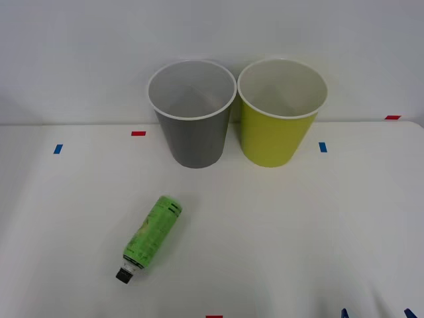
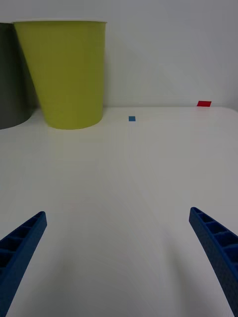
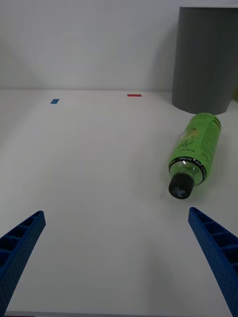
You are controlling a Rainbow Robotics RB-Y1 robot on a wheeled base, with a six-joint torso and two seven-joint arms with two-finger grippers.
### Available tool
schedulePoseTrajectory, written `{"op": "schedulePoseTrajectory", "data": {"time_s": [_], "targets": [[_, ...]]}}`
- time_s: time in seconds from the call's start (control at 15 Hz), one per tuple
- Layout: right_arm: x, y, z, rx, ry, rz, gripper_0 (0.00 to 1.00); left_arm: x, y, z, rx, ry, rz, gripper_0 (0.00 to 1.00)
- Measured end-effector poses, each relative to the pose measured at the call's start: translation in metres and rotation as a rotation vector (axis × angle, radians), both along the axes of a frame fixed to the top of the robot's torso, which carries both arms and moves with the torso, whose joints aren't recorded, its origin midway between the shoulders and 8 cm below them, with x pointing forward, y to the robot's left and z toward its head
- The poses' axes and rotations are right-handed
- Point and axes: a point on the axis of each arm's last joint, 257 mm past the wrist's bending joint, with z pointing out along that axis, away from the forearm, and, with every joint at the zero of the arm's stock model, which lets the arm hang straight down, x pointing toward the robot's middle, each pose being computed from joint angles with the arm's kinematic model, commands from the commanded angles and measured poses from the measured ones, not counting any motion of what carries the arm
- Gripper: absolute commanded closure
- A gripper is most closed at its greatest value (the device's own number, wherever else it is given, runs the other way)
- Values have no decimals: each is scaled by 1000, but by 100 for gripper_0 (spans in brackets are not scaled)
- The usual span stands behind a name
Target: Put cans in the gray bin and PET bottles in the light green bin.
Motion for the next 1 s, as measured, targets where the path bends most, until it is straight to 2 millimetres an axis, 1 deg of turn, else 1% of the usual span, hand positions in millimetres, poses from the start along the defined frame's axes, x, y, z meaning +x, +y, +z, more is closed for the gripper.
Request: {"op": "schedulePoseTrajectory", "data": {"time_s": [1.0], "targets": [[0, 0, 0, 0, 0, 0, 0, 0, 0, 0, 0, 0, 0, 0]]}}
